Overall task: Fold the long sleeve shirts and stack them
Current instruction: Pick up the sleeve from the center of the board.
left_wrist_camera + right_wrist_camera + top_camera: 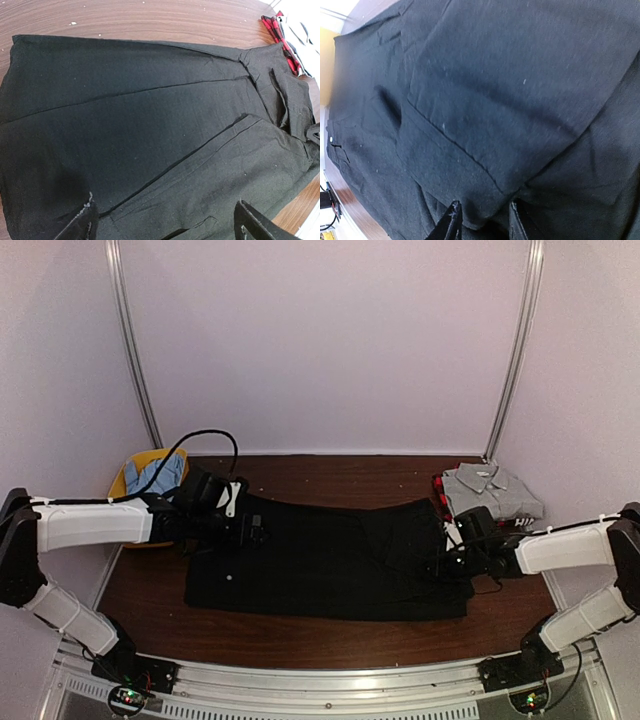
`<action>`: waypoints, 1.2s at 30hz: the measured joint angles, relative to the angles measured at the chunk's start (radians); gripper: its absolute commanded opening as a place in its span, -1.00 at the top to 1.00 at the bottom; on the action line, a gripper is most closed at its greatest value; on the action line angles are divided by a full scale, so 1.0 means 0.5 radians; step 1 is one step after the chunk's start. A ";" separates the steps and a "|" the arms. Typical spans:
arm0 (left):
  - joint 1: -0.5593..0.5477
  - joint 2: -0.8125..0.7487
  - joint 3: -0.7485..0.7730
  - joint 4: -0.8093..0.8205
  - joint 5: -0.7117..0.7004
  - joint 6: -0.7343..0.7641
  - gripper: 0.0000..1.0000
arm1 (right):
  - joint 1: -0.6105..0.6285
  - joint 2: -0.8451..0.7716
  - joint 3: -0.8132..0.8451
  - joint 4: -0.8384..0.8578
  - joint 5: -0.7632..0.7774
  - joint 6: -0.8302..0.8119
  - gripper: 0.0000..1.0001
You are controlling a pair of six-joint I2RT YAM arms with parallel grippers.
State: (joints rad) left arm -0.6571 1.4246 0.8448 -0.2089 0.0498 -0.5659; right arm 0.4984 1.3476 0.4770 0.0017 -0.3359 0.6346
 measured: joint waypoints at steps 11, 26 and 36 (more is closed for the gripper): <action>0.000 0.010 0.000 0.005 -0.009 0.009 -0.91 | 0.056 0.071 -0.037 0.161 0.010 0.079 0.93; 0.294 0.292 0.366 -0.063 -0.141 0.185 -0.95 | 0.056 -0.423 0.090 -0.117 0.091 0.042 1.00; 0.476 0.632 0.934 -0.249 0.037 0.614 -0.94 | 0.056 -0.777 0.797 -0.597 0.163 -0.200 1.00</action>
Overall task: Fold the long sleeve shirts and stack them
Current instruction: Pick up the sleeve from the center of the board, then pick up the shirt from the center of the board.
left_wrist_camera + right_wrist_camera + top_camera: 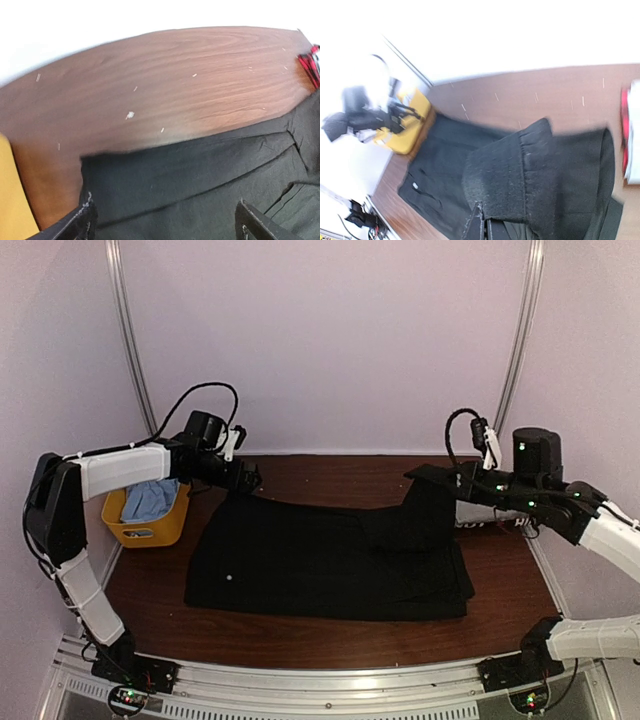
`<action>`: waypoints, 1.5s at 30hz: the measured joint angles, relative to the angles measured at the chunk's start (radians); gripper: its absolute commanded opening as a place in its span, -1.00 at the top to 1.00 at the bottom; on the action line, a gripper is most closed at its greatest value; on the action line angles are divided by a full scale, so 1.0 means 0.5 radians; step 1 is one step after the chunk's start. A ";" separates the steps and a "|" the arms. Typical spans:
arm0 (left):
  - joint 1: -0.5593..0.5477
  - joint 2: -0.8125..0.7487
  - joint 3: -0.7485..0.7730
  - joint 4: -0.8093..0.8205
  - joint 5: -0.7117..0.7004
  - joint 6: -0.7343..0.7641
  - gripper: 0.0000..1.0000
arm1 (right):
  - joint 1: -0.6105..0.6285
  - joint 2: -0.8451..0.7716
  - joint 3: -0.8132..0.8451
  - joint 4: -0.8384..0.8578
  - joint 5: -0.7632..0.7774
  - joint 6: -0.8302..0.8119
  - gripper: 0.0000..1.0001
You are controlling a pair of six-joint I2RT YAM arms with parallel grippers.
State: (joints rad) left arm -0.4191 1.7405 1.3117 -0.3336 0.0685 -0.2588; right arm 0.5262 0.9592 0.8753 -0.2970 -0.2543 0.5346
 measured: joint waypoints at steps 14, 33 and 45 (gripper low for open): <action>0.010 0.497 0.540 -0.356 0.322 0.970 -0.94 | 0.000 -0.155 0.768 -0.523 -0.113 -0.253 1.00; 0.071 0.892 0.923 -0.767 0.449 1.637 -0.31 | 0.000 -0.186 0.950 -0.907 -0.113 -0.333 1.00; 0.115 0.892 0.941 -0.921 0.483 1.604 0.63 | 0.000 -0.154 1.073 -1.025 -0.027 -0.363 1.00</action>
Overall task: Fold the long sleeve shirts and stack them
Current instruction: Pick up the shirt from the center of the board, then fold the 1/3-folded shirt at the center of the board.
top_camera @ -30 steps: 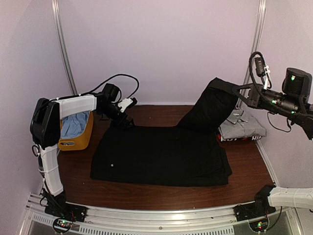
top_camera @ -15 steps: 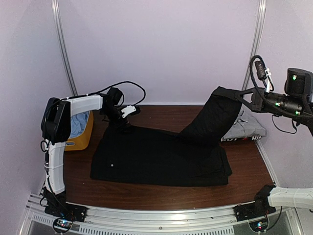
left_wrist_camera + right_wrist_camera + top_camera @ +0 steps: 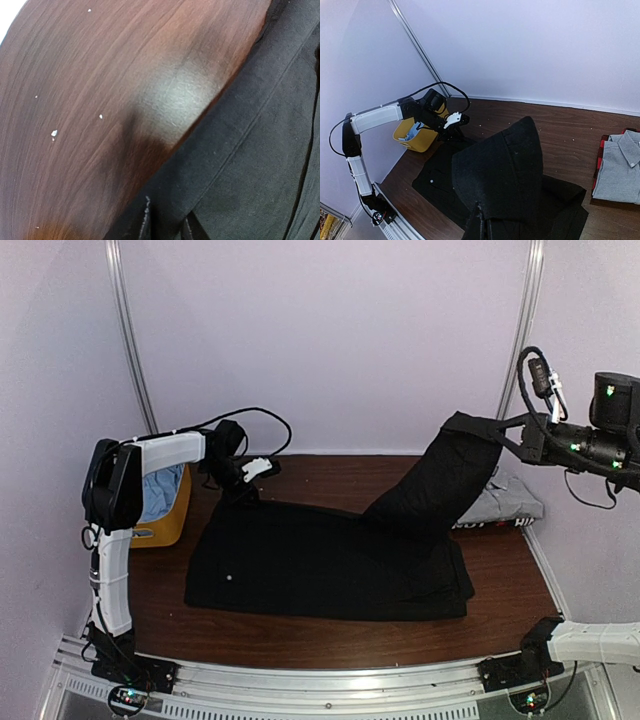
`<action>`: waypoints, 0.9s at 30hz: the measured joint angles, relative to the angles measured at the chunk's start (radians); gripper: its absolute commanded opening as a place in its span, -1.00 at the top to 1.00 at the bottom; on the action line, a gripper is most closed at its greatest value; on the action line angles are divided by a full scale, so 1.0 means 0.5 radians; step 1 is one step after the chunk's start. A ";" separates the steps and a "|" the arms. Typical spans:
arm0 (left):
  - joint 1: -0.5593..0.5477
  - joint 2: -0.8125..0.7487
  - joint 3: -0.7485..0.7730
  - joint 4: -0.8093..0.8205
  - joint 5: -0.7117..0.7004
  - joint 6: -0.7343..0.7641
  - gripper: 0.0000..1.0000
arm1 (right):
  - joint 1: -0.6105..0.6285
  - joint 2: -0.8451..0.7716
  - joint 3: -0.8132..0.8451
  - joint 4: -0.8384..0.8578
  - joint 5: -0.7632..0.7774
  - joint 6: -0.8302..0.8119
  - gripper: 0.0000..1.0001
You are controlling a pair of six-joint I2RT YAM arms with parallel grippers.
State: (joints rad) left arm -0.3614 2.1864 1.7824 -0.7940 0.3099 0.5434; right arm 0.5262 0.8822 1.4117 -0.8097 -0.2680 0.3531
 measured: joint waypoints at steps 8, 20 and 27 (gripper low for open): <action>-0.008 -0.092 -0.114 -0.032 -0.024 -0.172 0.82 | 0.000 -0.001 0.083 -0.072 0.021 -0.017 1.00; -0.255 -0.404 -0.550 -0.037 -0.301 -0.494 0.83 | 0.000 -0.097 0.055 -0.214 0.022 0.011 1.00; -0.344 -0.500 -0.771 -0.037 -0.451 -0.610 0.87 | 0.000 -0.123 0.056 -0.301 0.016 0.024 1.00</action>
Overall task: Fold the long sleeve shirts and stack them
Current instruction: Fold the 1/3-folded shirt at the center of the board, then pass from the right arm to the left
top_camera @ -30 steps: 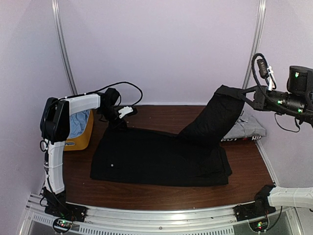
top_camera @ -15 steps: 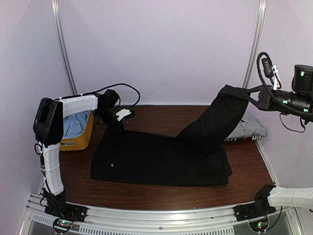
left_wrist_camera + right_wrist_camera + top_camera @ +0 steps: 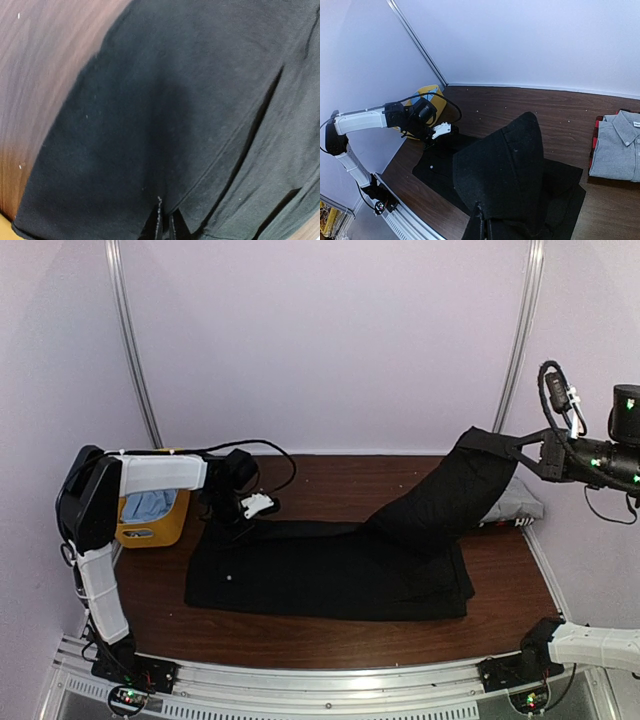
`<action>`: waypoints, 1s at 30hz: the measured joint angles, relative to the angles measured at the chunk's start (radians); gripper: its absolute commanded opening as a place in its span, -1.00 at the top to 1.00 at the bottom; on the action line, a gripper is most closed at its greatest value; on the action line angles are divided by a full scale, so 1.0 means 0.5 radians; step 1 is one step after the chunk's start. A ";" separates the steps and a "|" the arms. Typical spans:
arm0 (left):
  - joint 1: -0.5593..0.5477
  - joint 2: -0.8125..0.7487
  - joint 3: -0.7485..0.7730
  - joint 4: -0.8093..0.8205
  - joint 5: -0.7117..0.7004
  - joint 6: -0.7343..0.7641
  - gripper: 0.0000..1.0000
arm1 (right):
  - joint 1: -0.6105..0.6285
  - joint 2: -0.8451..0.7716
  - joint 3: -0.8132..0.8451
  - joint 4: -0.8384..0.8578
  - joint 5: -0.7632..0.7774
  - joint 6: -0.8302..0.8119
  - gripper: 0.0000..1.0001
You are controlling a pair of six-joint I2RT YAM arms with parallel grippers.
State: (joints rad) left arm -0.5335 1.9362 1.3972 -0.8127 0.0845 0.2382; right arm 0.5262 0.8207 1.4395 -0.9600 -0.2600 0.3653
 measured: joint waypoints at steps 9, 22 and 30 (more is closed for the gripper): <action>-0.024 -0.037 -0.068 -0.003 -0.247 -0.069 0.36 | 0.000 0.047 0.013 -0.082 -0.074 0.000 1.00; -0.024 -0.094 -0.031 0.034 -0.476 -0.138 -0.34 | 0.000 0.114 -0.353 -0.030 -0.137 0.000 1.00; -0.065 -0.540 -0.047 0.308 -0.249 -0.190 -0.43 | 0.000 0.392 -0.501 0.289 -0.346 -0.014 1.00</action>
State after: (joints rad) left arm -0.5659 1.6661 1.3739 -0.6586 -0.0402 0.1432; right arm 0.5262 1.0168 1.1889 -0.8154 -0.4328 0.3580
